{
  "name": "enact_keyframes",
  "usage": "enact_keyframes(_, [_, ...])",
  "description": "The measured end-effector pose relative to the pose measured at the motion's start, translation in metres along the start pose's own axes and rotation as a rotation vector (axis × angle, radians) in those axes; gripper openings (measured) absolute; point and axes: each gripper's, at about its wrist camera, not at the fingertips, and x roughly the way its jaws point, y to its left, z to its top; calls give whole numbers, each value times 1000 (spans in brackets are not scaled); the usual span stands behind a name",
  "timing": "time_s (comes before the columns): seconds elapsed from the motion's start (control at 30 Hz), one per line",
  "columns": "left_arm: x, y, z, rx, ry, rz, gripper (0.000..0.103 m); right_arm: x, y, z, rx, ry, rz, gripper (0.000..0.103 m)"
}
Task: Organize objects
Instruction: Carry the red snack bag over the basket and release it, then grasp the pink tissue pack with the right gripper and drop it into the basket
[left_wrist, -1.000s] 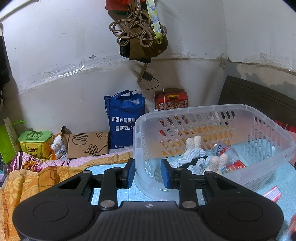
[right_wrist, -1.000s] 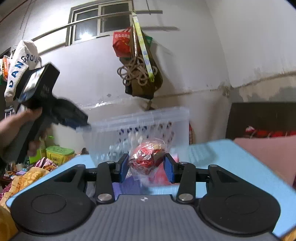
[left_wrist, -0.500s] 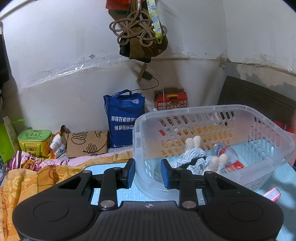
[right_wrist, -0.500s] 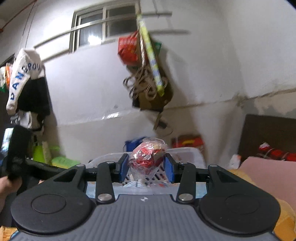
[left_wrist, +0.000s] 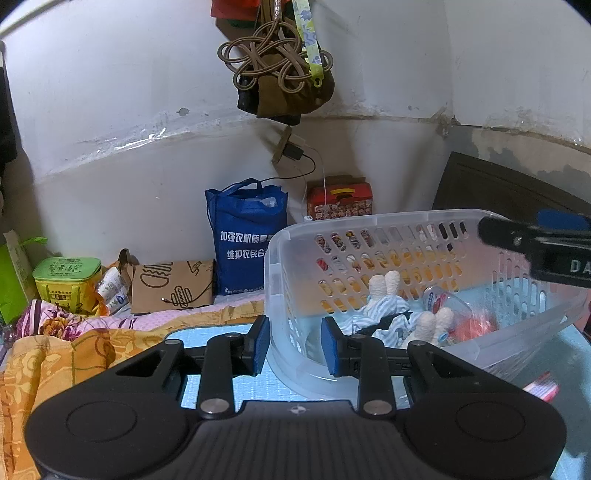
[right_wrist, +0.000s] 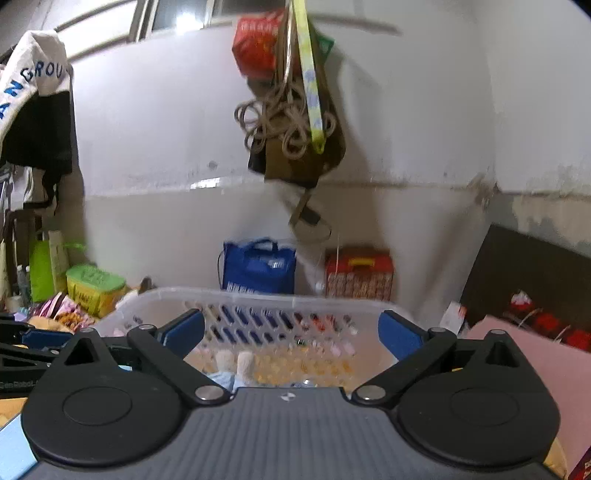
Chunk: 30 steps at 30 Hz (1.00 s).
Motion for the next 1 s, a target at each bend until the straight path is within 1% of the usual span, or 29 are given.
enact_keyframes(0.1, [1,-1,0,2,0,3,34,-13,-1,-2,7,-34,-9,103])
enact_keyframes(0.23, [1,-1,0,3,0,2,34,-41,-4,-13,26,-80,-31,103])
enact_keyframes(0.33, [1,-1,0,2,-1,3,34,-70,-7,-32,56,-116,-40,103])
enact_keyframes(0.43, [1,-2,0,5,-2,6,34,-89,-7,-58,77,-108,-36,103])
enact_keyframes(0.5, [0,-4,0,7,-3,8,34,-93,-6,-73,86,-78,-33,103])
enact_keyframes(0.57, [0,-4,0,7,-3,8,34,-89,-5,-89,102,-29,-30,103])
enact_keyframes(0.7, [-1,-5,0,8,-3,13,34,-68,-10,-104,140,72,-35,103])
enact_keyframes(0.73, [-1,-6,0,9,-3,14,34,-64,-13,-105,155,102,-35,103])
enact_keyframes(0.83, [-1,-6,0,11,-4,16,34,-58,-17,-102,166,120,-47,103])
enact_keyframes(0.93, [-1,-6,0,13,-4,18,34,-49,-23,-102,196,173,-60,103])
enact_keyframes(1.0, [-1,-5,0,12,-5,19,34,-48,-27,-103,208,175,-72,103])
